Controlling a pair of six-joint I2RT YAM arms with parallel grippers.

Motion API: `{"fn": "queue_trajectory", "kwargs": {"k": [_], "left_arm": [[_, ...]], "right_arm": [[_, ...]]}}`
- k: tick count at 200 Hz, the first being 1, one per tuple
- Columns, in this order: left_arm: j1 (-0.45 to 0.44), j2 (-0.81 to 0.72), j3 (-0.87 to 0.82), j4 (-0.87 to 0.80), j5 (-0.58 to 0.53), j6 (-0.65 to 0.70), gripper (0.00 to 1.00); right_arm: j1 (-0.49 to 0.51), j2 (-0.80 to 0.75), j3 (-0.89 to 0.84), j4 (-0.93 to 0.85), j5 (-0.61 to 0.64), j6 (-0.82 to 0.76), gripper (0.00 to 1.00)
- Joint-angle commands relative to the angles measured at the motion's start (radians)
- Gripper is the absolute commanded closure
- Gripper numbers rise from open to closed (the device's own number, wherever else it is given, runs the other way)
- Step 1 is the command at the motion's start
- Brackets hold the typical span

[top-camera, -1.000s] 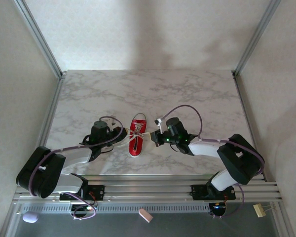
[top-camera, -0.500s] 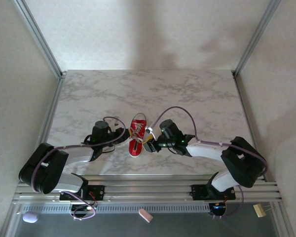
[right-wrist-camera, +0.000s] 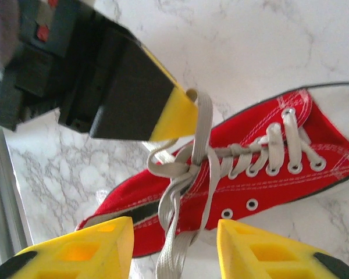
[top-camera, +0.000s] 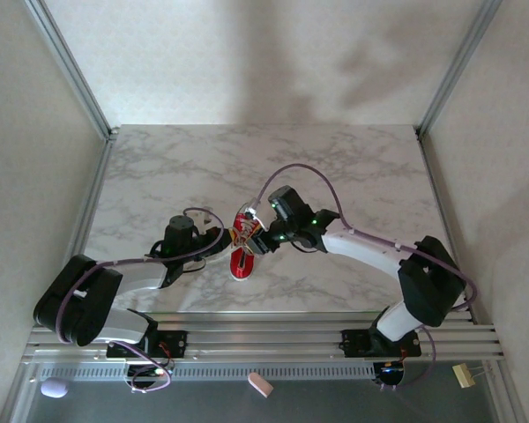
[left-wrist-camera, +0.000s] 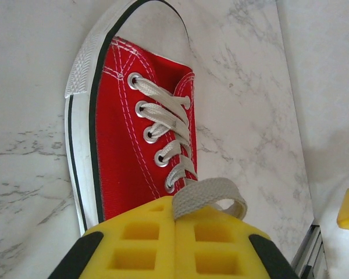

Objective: Tie the shoes

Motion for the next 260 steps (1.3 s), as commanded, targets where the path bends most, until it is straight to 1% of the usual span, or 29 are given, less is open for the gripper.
{"fn": "queue_trajectory", "kwargs": {"k": [1, 22, 72, 163, 177, 203, 260], "left_arm": [[-0.001, 0.000, -0.011, 0.038, -0.005, -0.013, 1.00], [0.000, -0.003, -0.012, 0.035, -0.005, -0.012, 1.00], [0.000, -0.005, -0.018, 0.034, -0.007, -0.011, 1.00], [0.000, -0.005, -0.016, 0.031, -0.008, -0.009, 1.00], [0.000, -0.004, -0.017, 0.031, -0.010, -0.009, 1.00], [0.000, -0.005, -0.016, 0.030, -0.010, -0.009, 1.00], [0.003, -0.016, -0.020, 0.023, -0.022, -0.005, 1.00]], "right_arm": [[0.025, 0.041, 0.054, -0.118, -0.005, -0.012, 0.58], [0.035, 0.069, 0.081, -0.132, 0.010, -0.009, 0.58], [0.042, 0.125, 0.121, -0.142, 0.005, -0.009, 0.58], [0.042, 0.187, 0.150, -0.146, 0.034, -0.016, 0.58], [0.042, 0.192, 0.152, -0.142, 0.036, -0.016, 0.61], [0.042, 0.190, 0.149, -0.136, 0.036, -0.013, 0.72], [0.042, 0.153, 0.127, -0.128, 0.042, -0.012, 0.89]]}}
